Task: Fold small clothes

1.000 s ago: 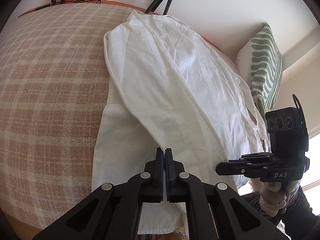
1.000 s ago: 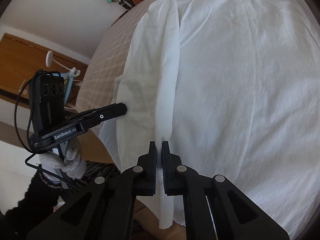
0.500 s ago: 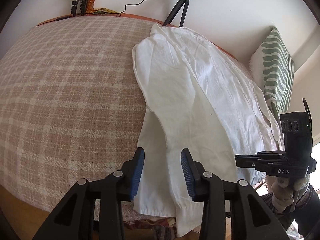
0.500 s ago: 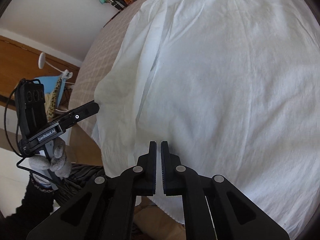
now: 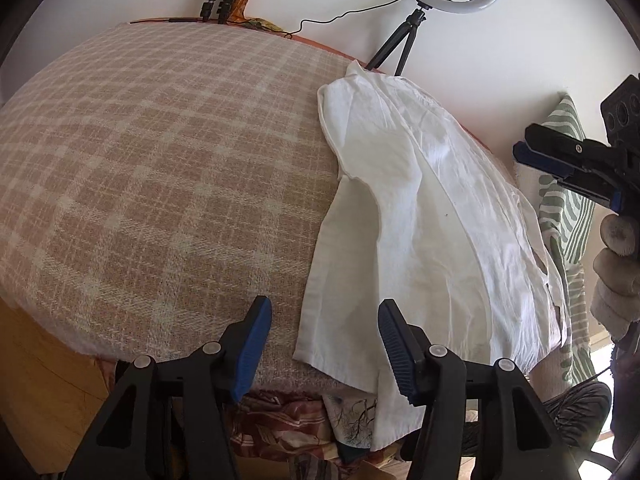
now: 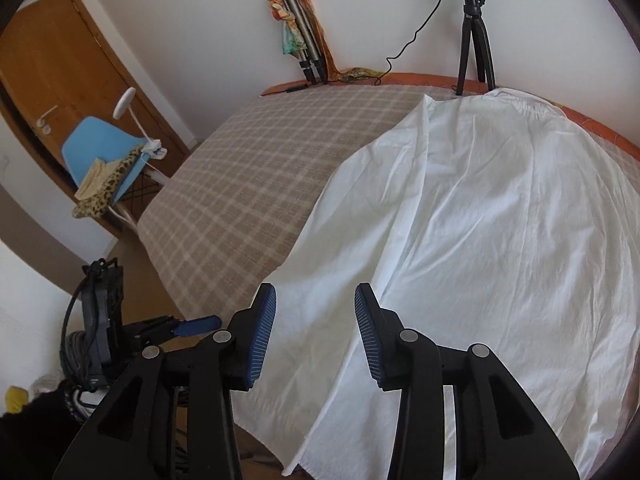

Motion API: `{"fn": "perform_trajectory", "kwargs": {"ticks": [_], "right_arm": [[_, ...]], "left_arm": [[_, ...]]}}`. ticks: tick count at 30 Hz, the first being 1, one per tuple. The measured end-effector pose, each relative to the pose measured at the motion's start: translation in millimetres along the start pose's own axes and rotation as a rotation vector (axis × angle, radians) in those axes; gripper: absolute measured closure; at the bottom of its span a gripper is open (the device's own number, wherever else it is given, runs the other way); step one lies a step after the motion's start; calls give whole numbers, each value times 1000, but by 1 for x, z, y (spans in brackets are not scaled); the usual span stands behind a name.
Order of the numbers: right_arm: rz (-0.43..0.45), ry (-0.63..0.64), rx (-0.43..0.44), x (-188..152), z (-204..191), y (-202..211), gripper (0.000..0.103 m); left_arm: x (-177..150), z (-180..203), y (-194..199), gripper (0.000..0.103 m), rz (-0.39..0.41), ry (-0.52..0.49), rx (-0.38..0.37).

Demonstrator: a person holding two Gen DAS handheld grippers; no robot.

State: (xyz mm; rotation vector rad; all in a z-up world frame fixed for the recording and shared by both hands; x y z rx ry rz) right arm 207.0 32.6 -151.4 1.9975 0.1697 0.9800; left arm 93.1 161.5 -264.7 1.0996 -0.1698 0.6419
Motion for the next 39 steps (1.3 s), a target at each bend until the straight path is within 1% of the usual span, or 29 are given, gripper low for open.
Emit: {"fn": "perform_trajectory", "kwargs": {"ticks": [1, 3, 4, 5, 6, 9, 12, 15, 20, 22, 24, 26, 27, 29, 31, 32, 35, 37, 39], "right_arm": [[-9, 3, 12, 12, -3, -6, 63], [-32, 0, 23, 38, -7, -21, 63], [-35, -8, 15, 49, -5, -28, 63], [-42, -12, 0, 58, -3, -37, 63], [-52, -15, -19, 65, 0, -46, 63], [-103, -35, -65, 81, 9, -85, 63], [-162, -47, -116, 85, 19, -125, 63], [-240, -46, -177, 84, 28, -161, 63], [-300, -6, -266, 88, 34, -195, 63], [-327, 7, -304, 89, 36, -204, 58], [-343, 25, -343, 89, 38, -209, 57], [-351, 50, -368, 89, 36, -211, 55], [-356, 59, -373, 89, 35, -212, 57], [-353, 77, -398, 89, 36, -211, 66], [-338, 97, -445, 89, 41, -206, 96], [-332, 90, -440, 89, 44, -205, 96], [-289, 25, -361, 88, 53, -193, 99], [-239, -18, -293, 89, 58, -180, 99], [-186, -50, -243, 90, 62, -166, 99]], "left_arm": [[-3, 1, -4, 76, -21, 11, -15], [-5, 0, -4, 85, 1, 17, -19], [-7, 0, -5, 94, -6, 17, -32], [-10, 2, -6, 103, -26, 32, -69], [-11, 3, -4, 103, -29, 44, -98], [-14, 9, 7, 103, -5, 14, -111], [-12, 9, 17, 103, 17, 24, -138], [-9, 7, 21, 103, 13, 56, -177], [-11, 16, 22, 103, 2, 46, -214], [-11, 24, 24, 103, 7, 32, -232], [-10, 31, 27, 103, 13, 20, -244], [-11, 37, 29, 103, 19, -2, -246], [-12, 41, 30, 103, 21, -12, -243], [-13, 47, 30, 103, 22, -25, -243], [-14, 53, 30, 103, 17, -28, -249], [-12, 56, 29, 103, 15, -34, -250], [-12, 70, 27, 103, 16, -70, -249], [-14, 80, 27, 103, 14, -102, -253], [-17, 92, 25, 103, 11, -138, -250]]}}
Point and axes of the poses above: each gripper's, at about its wrist camera, not at the fingertips, and y roughly against the way its jaws point, z to its right, x to its top, the point moved 9 cm from there along -y, roughly the way its jaws point, and after that the axes turned 4 degrees about y, right-handed, at the moved point
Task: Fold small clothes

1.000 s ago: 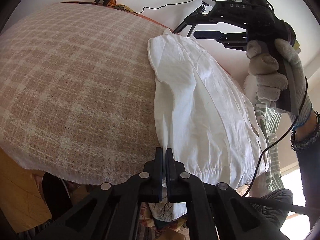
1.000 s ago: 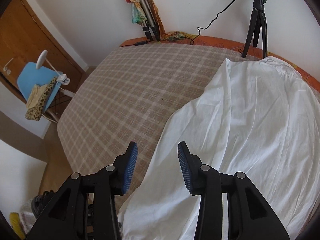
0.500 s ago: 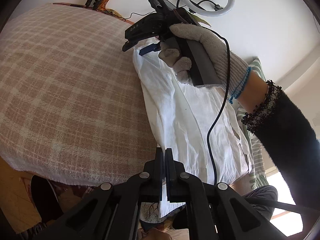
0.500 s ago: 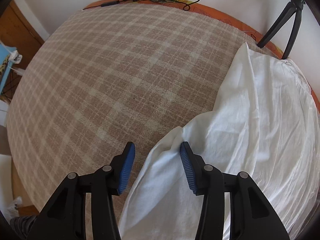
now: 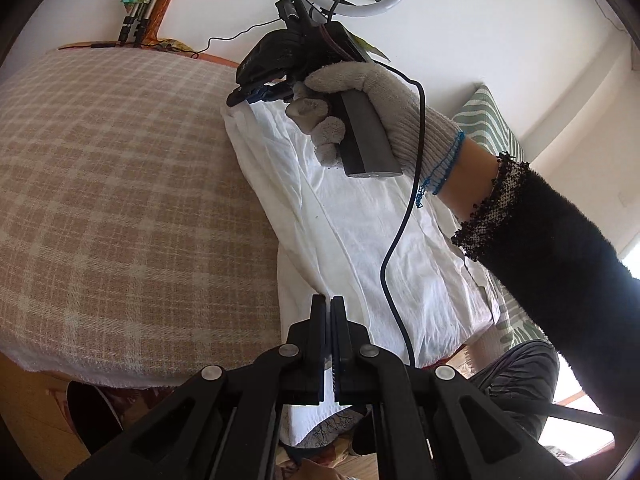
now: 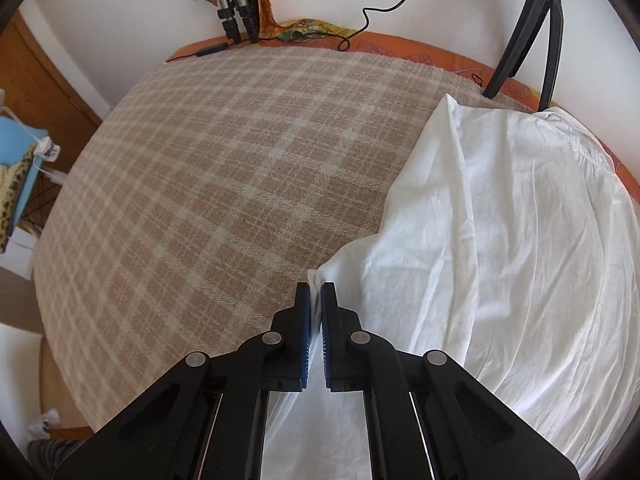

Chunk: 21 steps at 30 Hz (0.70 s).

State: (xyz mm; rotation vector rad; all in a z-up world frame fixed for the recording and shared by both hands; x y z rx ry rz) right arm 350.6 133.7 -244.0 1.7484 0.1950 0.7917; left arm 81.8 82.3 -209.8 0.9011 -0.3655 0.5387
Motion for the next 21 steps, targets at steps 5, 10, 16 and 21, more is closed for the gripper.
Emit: {"fn": "perform_trajectory", "kwargs": {"ticks": [5, 10, 16, 21], "right_arm": [[103, -116, 116, -13, 40, 40, 99], [178, -191, 150, -25, 81, 73, 100], [210, -286, 123, -46, 140, 86, 100], [191, -302, 92, -63, 162, 78, 100]], "left_arm": [[-5, 30, -18, 103, -39, -60, -17], [-10, 61, -34, 103, -69, -133, -35], [-12, 78, -58, 103, -126, -182, -40], [-26, 85, -75, 103, -184, -216, -25]]}}
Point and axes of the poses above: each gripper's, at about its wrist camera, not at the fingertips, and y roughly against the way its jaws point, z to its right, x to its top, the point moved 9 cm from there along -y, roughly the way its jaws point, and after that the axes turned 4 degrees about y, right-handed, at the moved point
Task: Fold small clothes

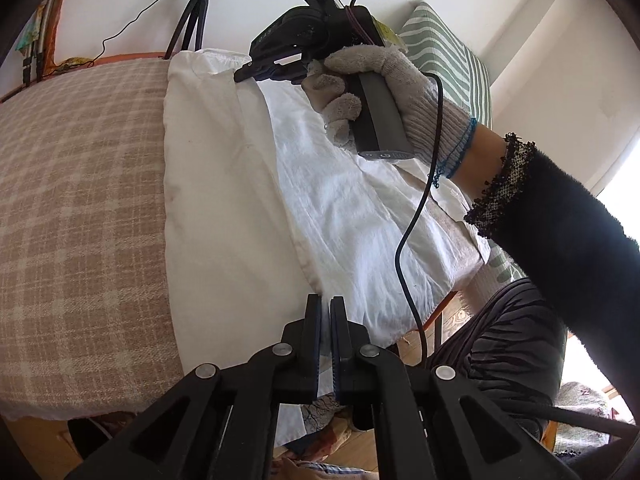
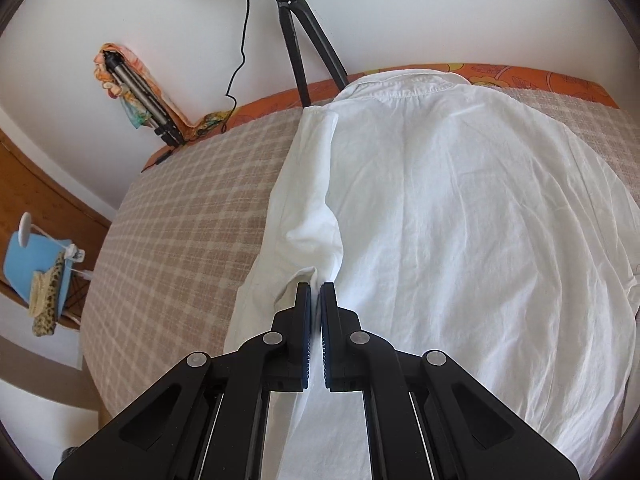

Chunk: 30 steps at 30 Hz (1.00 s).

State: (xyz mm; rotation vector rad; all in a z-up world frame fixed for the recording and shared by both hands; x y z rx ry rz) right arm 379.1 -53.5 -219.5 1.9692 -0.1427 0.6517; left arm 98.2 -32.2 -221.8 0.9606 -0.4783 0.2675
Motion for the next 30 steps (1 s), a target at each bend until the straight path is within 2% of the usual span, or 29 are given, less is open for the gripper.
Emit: {"fn": "perform_trajectory", "kwargs": {"ticks": [1, 3, 7, 8, 12, 15, 18, 25, 30], "right_arm": [[-2, 6, -14, -1, 3, -1, 100], [-9, 20, -45, -3, 11, -4, 100], [-19, 59, -182, -4, 34, -1, 96], [-14, 60, -186, -4, 37, 2, 96], [33, 64, -157, -4, 37, 26, 96], [45, 68, -66, -12, 19, 39, 96], [45, 117, -37, -26, -3, 49, 96], [63, 160, 14, -51, -20, 68, 95], [10, 206, 17, -75, -32, 54, 95]], "left_arm": [[-1, 2, -2, 100, -15, -2, -9], [-5, 4, -1, 86, -28, -9, -9], [-13, 1, 21, 83, -11, -15, 7], [-14, -4, 27, 83, 0, -12, 22], [-9, -30, 43, 82, 34, 15, 97], [-3, -47, 43, 82, 43, 57, 116], [0, -50, 36, 82, 55, 5, 164], [-20, -54, -4, 83, -55, -53, 188], [-27, -50, -3, 82, -59, -112, 217]]}}
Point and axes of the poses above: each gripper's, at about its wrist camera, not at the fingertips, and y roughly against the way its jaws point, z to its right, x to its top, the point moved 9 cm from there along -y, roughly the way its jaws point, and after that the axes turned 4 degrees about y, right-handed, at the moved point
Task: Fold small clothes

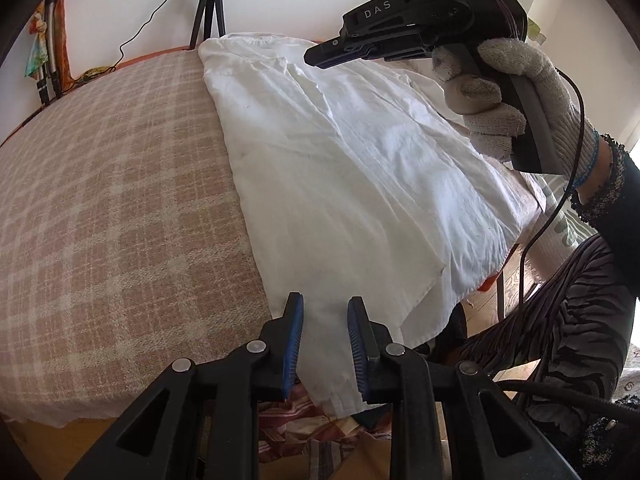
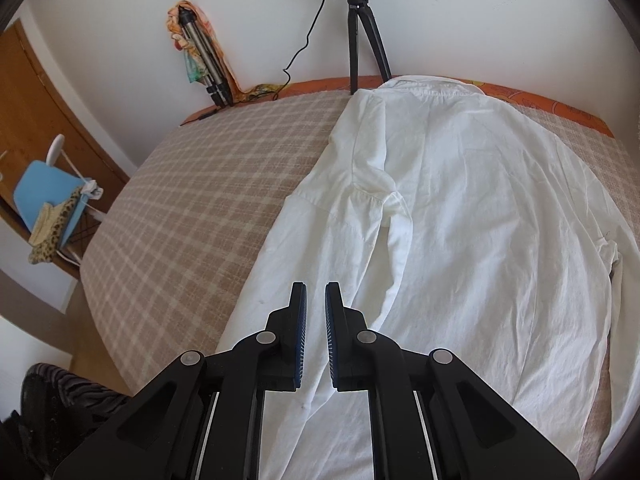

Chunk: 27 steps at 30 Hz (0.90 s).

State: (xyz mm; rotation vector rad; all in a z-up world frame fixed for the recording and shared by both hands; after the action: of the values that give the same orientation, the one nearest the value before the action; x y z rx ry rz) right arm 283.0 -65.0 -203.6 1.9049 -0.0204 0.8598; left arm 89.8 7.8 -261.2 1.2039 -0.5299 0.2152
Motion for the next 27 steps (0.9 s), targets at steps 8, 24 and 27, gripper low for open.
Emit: {"fn": "perform_trajectory", "kwargs": {"ticks": [8, 24, 27], "right_arm": [[40, 25, -46, -8, 3, 23, 91], [189, -150, -199, -59, 146, 141, 61], [201, -206, -250, -77, 187, 160, 61]], "left_arm": [[23, -6, 30, 70, 116, 70, 13], [107, 79, 6, 50, 168, -156, -62], [115, 94, -7, 48, 152, -174, -88]]}}
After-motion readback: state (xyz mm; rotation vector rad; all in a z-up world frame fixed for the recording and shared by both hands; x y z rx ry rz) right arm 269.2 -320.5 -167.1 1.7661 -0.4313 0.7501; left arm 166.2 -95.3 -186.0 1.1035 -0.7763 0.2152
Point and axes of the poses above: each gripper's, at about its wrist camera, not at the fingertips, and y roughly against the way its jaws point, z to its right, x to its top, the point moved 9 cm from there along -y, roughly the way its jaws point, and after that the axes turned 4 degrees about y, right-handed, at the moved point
